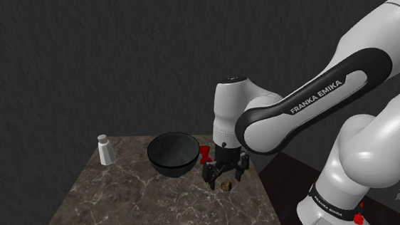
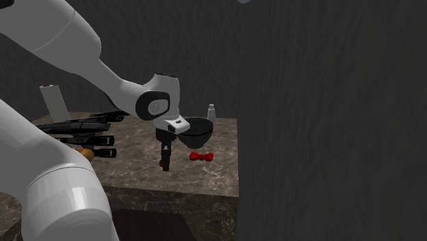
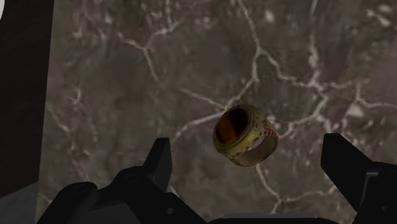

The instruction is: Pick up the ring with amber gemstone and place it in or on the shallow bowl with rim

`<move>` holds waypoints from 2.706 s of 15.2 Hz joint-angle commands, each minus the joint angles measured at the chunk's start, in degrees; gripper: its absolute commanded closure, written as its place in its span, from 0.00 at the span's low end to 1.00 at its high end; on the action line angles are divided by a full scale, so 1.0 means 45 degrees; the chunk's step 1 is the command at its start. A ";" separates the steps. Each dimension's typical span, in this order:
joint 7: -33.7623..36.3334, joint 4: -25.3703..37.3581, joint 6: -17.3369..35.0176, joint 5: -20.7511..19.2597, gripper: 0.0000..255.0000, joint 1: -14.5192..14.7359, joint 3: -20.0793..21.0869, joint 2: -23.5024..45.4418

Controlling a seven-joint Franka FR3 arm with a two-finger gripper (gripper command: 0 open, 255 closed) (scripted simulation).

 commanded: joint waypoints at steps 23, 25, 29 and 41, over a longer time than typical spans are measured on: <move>0.0047 0.0746 -0.2378 -0.0206 1.00 0.0143 -0.0641 -0.1650; 0.0069 0.0933 -0.2823 -0.0272 1.00 0.0152 -0.0765 -0.1911; 0.0117 0.1341 -0.3683 -0.0416 1.00 0.0156 -0.1004 -0.2367; 0.0292 0.2817 -0.6047 -0.0876 1.00 0.0094 -0.1651 -0.3261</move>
